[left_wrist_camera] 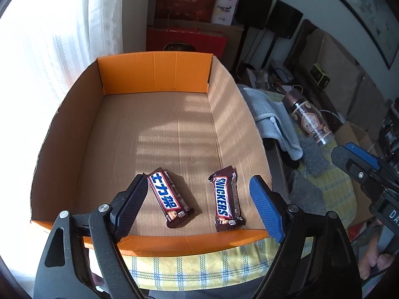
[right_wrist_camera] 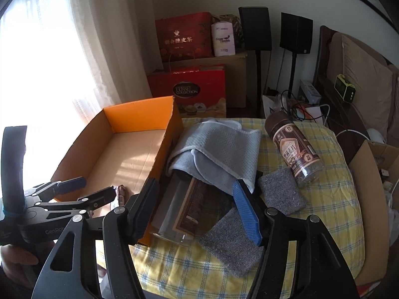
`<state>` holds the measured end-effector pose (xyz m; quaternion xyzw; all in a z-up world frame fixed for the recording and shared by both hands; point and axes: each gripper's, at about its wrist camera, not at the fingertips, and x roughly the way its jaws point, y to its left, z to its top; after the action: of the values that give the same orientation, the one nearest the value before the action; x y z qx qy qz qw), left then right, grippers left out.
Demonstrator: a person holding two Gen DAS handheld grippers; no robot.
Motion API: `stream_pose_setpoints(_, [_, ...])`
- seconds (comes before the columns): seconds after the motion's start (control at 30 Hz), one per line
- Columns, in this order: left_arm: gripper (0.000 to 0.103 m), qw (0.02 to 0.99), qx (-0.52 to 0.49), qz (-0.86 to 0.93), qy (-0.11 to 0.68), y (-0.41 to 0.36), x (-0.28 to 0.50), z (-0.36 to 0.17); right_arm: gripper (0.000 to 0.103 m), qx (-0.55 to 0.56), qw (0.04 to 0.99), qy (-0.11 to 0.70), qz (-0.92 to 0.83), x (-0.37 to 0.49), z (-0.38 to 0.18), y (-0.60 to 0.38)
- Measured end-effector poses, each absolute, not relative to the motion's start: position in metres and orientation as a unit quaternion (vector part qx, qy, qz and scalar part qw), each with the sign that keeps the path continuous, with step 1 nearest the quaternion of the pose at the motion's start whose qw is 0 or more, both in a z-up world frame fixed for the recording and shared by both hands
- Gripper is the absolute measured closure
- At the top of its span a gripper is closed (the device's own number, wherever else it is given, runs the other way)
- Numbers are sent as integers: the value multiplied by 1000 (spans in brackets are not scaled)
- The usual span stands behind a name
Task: Organize objects
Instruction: 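Open both tools to drop the chocolate bars into the orange box, then withdraw both tools from the box back toward the grey socks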
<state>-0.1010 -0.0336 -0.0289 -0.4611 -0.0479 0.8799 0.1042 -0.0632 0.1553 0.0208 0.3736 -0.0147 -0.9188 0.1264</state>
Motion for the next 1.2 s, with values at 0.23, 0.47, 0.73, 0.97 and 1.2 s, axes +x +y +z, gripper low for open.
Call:
stream_pose_setpoints(0.23, [14,134,-439,887,-46,-14,-84,-19,23,377,88,-3,-922,-59,19,187])
stream_pose_setpoints(0.47, [14,148,-429,890,-36,5,-74,-15,12,377,54,-8,-924,-55,19,217])
stream_pose_setpoints(0.73, [14,166,-429,887,-30,24,-69,-14,5,387,43,-3,-921,-51,8,236])
stream_pose_setpoints(0.97, [14,171,-424,889,-29,34,-67,-12,5,414,92,1,-906,-55,-21,232])
stream_pose_setpoints(1.2, [14,172,-438,881,-46,35,-70,-16,5,434,89,16,-896,-57,-49,223])
